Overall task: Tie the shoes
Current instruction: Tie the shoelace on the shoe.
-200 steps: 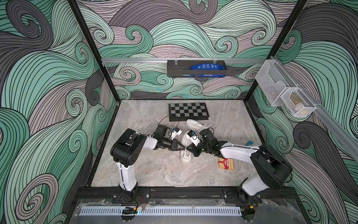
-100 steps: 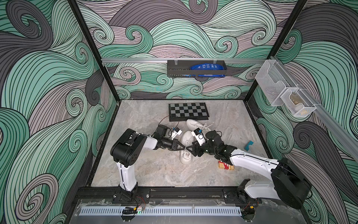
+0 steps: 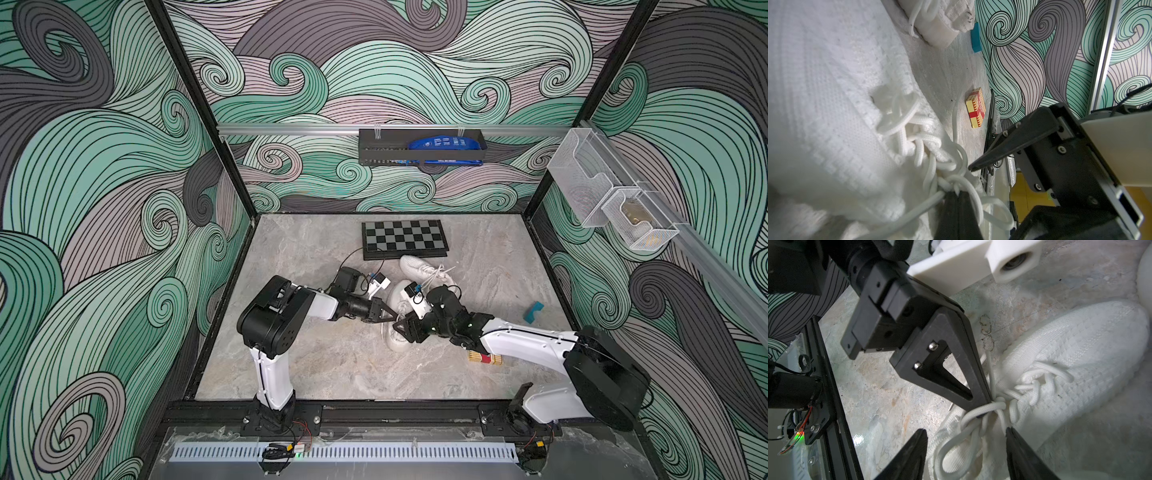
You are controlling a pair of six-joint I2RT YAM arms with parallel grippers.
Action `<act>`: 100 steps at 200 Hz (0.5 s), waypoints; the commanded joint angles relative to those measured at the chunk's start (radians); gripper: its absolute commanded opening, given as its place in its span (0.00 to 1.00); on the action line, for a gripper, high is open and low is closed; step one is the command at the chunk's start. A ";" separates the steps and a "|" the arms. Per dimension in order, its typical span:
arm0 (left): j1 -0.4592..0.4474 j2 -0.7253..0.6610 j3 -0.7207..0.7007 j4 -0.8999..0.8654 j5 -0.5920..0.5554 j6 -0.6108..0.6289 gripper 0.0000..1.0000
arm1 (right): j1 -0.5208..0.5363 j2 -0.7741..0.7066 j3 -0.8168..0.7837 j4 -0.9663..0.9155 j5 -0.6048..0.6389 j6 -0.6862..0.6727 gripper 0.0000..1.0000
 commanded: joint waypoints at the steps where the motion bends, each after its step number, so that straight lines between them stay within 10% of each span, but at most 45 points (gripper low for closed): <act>1: -0.002 -0.027 0.001 0.013 -0.014 0.002 0.00 | 0.006 0.011 0.016 -0.008 0.015 -0.007 0.37; 39: 0.012 -0.053 -0.006 0.010 -0.034 0.002 0.00 | -0.007 -0.018 0.001 -0.012 0.036 -0.007 0.03; 100: 0.085 -0.107 -0.043 0.008 -0.084 -0.016 0.00 | -0.102 -0.076 -0.054 -0.011 -0.011 -0.001 0.00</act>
